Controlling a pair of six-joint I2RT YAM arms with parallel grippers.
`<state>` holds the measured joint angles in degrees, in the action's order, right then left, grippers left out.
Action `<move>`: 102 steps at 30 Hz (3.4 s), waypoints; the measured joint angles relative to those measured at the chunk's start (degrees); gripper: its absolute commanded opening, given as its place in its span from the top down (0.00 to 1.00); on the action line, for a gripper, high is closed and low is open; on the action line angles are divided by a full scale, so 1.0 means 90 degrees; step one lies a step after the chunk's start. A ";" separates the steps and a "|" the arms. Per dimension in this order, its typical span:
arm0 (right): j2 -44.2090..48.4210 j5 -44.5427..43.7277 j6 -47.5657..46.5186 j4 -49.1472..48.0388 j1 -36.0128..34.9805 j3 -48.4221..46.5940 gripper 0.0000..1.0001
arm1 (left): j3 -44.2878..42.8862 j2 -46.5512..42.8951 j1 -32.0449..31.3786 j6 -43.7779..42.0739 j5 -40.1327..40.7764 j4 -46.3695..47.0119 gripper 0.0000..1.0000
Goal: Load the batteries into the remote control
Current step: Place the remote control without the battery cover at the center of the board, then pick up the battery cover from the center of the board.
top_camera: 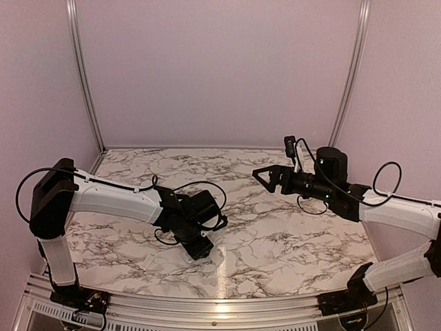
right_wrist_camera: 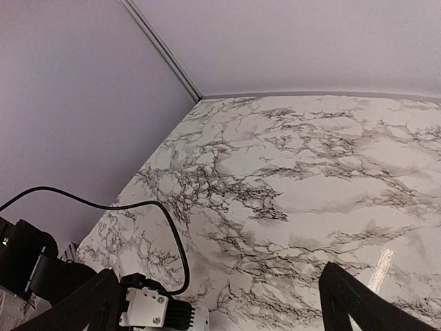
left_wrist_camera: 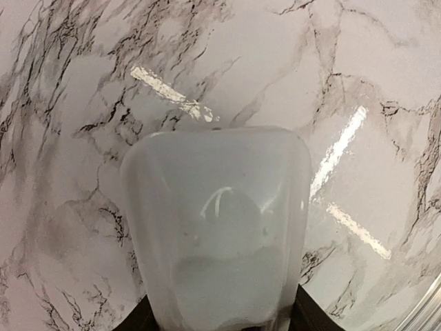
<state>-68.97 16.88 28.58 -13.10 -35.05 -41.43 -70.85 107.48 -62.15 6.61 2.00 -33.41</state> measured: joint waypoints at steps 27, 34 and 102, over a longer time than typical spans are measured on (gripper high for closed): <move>0.0080 0.0403 -0.0427 -0.0109 0.0070 0.0194 0.01 | -0.0495 0.0041 0.0228 -0.0770 0.0085 -0.0991 0.25; -0.0500 0.1022 -0.0512 -0.0211 0.0075 0.0192 0.02 | 0.1083 -0.2334 0.0831 0.0840 0.0498 -0.0816 0.47; -0.1270 0.2246 -0.0250 -0.0969 0.0075 0.0010 0.19 | 0.1783 -0.1377 0.1202 0.1668 -0.0148 -0.1321 1.00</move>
<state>-80.40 37.10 26.33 -21.82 -34.37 -41.34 -54.81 95.09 -51.33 21.63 0.67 -45.30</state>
